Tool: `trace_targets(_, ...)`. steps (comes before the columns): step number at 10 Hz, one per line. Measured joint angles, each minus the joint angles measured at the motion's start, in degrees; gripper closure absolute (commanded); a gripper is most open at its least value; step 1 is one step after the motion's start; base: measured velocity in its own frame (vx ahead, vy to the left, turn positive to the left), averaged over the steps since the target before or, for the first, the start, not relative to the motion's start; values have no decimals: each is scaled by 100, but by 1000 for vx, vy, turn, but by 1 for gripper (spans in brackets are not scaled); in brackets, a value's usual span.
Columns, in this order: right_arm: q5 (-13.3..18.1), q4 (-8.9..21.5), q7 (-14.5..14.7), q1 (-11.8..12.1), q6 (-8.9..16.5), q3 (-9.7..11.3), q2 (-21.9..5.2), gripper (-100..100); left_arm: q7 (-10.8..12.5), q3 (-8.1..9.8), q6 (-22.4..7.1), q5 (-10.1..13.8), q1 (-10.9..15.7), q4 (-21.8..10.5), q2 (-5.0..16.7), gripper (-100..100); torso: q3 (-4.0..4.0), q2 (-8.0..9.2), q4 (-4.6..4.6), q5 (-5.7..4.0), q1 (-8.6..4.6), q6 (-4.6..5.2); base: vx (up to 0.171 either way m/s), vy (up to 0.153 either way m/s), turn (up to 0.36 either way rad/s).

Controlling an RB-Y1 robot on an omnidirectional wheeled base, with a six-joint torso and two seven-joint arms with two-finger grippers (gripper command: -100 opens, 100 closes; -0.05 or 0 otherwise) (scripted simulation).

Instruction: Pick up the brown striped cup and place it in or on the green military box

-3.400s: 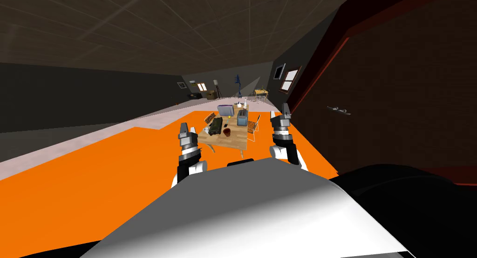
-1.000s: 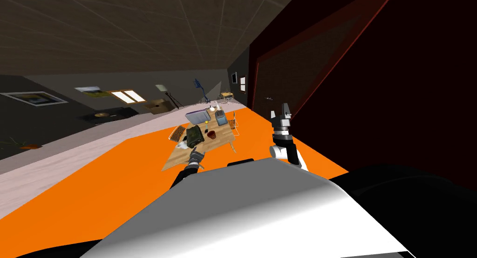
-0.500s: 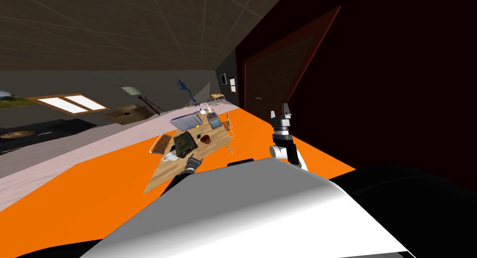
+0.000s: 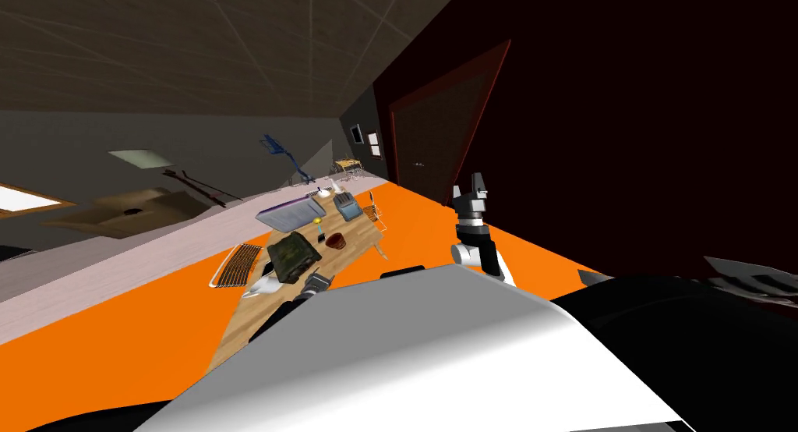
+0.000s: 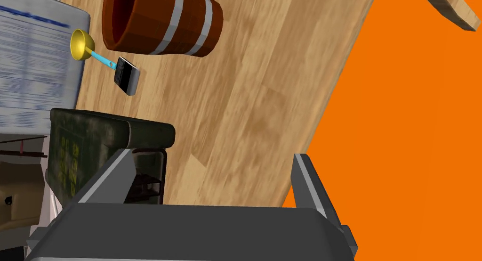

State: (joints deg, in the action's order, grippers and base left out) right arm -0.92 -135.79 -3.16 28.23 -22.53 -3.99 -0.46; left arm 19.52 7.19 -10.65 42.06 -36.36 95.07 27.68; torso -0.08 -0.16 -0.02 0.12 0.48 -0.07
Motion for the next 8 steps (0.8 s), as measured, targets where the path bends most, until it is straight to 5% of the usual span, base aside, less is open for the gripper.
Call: trace_targets(8,0,0,0,0,0,-1,-1,0,219,46,-783,1241,-136,-788,1025,-100,-4,-7,-1,4,21,3,-20,85,-306)
